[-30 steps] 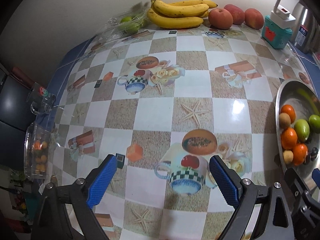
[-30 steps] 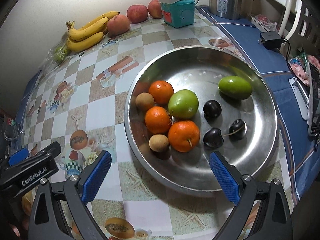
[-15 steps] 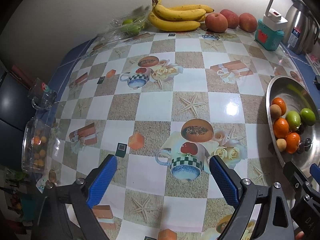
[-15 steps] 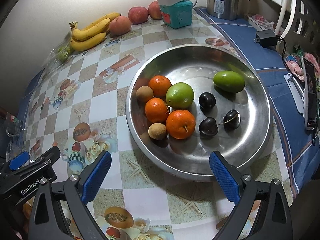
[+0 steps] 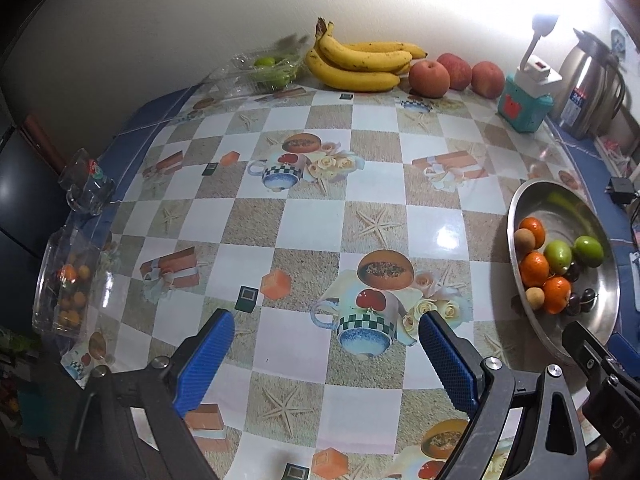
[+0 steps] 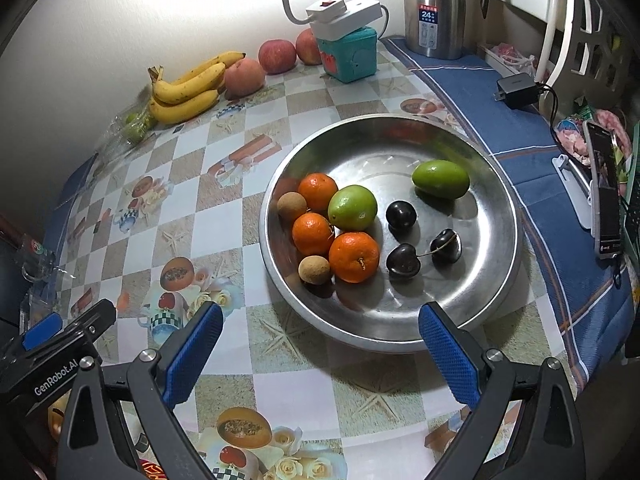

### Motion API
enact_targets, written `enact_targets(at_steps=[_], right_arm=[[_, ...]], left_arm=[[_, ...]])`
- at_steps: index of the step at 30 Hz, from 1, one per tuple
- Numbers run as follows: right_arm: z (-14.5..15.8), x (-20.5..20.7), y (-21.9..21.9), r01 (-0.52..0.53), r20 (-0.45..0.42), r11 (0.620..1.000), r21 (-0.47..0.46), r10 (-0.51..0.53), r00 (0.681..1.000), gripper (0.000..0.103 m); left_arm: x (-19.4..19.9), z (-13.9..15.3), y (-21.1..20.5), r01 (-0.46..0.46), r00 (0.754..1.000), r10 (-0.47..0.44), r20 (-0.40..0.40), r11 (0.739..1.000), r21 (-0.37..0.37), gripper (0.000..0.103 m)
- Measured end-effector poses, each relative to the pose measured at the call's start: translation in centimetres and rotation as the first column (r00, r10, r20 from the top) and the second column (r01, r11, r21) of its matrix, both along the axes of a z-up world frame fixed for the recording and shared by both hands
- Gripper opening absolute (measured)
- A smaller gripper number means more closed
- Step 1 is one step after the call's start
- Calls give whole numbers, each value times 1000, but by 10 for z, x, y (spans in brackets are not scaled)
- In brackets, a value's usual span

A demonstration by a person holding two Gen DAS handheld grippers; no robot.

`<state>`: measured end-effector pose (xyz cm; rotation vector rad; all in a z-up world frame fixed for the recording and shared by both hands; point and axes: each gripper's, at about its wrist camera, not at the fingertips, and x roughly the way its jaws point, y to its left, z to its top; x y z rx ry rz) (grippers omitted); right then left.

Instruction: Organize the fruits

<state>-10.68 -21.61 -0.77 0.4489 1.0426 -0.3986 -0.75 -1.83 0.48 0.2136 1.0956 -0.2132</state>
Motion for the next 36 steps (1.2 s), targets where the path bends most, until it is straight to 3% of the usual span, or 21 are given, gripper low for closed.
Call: enact_targets(at_steps=[36], right_arm=[[-2,0,1,-3,-13,1000,2,3,1000,98]], left_arm=[[0,2,6,-15,1000,15,1,1000,-25,95]])
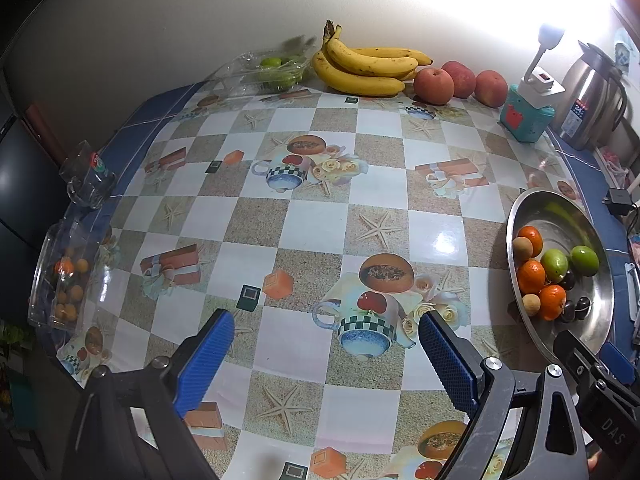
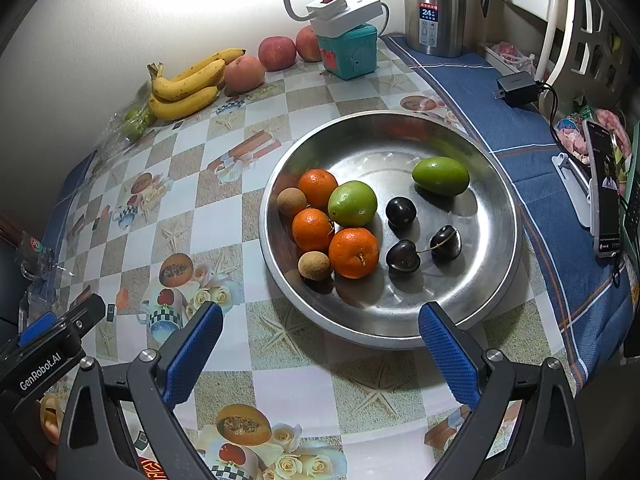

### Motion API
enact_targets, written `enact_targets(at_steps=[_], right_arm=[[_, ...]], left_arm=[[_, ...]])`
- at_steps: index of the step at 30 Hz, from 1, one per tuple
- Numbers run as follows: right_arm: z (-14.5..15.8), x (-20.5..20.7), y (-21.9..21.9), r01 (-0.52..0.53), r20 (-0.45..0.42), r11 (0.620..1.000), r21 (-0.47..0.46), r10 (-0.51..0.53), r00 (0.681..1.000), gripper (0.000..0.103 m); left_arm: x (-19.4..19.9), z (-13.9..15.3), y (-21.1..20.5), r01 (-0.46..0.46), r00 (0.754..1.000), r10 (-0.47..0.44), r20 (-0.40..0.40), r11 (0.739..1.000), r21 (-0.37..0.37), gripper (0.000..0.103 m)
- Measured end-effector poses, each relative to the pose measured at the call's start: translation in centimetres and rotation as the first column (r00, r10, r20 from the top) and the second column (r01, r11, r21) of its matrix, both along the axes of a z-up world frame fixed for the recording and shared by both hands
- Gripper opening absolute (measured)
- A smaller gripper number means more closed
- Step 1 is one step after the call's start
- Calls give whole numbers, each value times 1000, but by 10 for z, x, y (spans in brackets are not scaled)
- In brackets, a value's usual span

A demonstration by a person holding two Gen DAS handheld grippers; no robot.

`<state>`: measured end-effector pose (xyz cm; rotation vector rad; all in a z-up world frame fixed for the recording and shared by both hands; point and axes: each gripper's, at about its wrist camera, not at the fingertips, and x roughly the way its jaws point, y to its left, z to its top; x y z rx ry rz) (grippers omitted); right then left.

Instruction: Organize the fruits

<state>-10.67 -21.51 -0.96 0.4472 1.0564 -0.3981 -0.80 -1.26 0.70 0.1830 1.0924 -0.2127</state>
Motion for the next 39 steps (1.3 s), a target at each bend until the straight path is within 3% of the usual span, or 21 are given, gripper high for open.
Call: enact_targets(at_steps=[39], right_arm=[[-3,1,0,-3,-12,1000,5,4,1000,98]], left_arm=[[0,-2,2,-3,1000,3,-4,1000,0,95]])
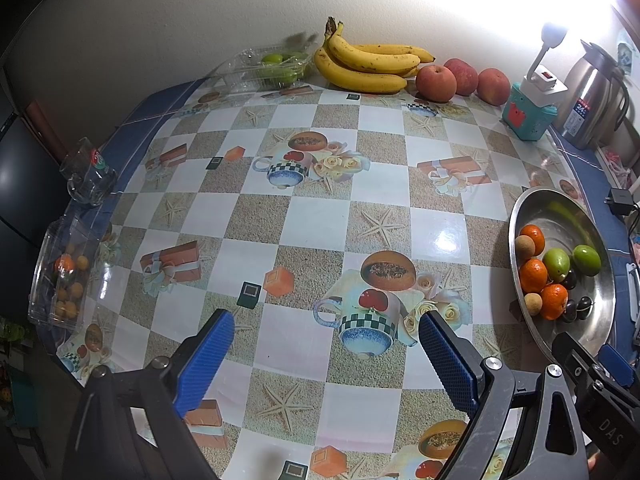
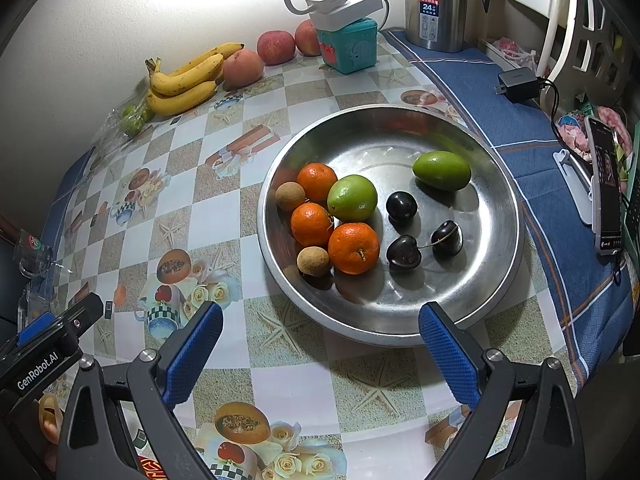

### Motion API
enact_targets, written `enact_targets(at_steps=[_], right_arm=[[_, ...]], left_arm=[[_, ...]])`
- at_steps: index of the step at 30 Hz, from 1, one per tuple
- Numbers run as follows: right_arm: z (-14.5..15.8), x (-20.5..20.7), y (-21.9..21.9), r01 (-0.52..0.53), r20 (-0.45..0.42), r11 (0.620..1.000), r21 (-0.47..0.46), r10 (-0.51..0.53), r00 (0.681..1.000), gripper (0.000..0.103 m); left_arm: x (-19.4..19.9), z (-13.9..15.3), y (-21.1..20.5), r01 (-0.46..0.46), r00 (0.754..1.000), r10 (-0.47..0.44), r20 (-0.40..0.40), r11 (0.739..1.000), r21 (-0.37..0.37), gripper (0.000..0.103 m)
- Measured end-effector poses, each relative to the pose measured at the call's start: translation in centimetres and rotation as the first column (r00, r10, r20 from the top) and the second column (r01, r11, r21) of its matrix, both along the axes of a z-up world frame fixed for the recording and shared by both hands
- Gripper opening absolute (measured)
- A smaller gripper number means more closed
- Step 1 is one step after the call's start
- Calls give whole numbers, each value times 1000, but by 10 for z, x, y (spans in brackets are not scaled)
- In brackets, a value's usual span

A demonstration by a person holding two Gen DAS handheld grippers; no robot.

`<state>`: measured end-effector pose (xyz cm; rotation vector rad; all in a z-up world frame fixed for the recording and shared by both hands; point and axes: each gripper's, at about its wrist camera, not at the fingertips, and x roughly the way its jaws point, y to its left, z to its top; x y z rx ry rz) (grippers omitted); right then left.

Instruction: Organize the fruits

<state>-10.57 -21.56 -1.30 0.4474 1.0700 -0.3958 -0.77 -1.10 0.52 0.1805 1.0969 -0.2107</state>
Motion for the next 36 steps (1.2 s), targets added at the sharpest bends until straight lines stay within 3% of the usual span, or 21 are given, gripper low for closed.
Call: enact_targets(at_steps=[36], right_arm=[[-2,0,0,0,-4,1000,2,0,1000,98]], left_arm=[[0,-2,1,1,1000,-1,-8,1000,1,95]])
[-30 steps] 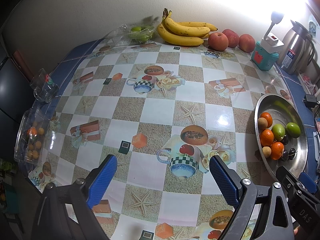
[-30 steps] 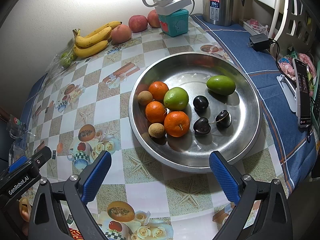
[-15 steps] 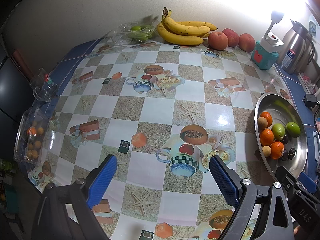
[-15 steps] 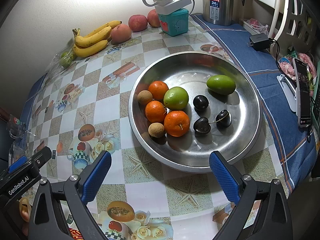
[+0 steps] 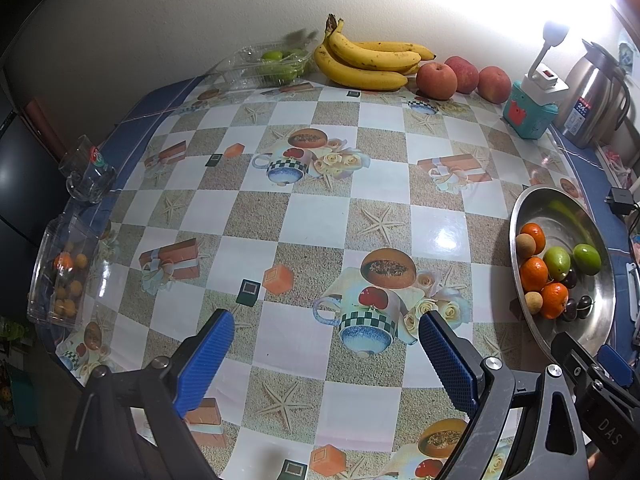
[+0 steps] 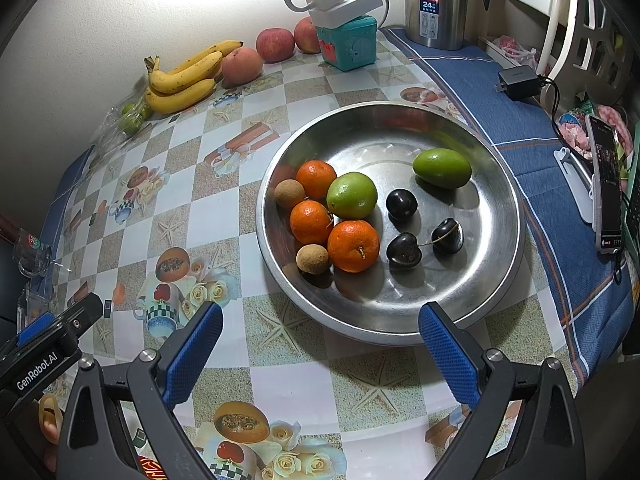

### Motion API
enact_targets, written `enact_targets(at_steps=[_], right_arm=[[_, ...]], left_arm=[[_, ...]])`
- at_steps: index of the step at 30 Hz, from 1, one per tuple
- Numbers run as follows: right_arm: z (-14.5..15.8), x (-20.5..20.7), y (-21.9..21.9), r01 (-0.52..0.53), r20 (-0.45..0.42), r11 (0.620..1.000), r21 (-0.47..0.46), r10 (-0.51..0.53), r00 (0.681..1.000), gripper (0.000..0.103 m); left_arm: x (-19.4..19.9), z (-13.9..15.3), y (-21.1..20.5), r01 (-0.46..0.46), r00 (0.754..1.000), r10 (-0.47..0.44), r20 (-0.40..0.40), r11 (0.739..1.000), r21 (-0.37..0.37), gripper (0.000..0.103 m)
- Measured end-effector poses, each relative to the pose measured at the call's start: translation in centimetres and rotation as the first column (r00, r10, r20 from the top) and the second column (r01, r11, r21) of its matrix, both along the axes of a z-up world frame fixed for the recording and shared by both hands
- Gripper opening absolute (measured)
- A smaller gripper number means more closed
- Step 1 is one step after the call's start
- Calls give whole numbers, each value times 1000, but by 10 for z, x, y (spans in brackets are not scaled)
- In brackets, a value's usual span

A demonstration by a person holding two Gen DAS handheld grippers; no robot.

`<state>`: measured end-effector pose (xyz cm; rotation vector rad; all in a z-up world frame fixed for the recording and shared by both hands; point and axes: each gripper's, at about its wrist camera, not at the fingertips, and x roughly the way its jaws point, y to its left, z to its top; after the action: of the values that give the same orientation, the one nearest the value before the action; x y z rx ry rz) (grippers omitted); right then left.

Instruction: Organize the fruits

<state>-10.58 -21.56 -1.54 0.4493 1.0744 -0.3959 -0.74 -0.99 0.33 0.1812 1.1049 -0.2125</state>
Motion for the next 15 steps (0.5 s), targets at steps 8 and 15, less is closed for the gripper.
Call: enact_targets(at_steps=[8,15], right_arm=[[0,0,0,1,-1,1000,1,-1,1000,98],[0,0,0,1,-1,1000,1,-1,1000,98]], left_arm=[[-1,0,0,1,1000,-1,2,1000,2,95],[0,3,-1,0,1000,0,6,1000,4,95]])
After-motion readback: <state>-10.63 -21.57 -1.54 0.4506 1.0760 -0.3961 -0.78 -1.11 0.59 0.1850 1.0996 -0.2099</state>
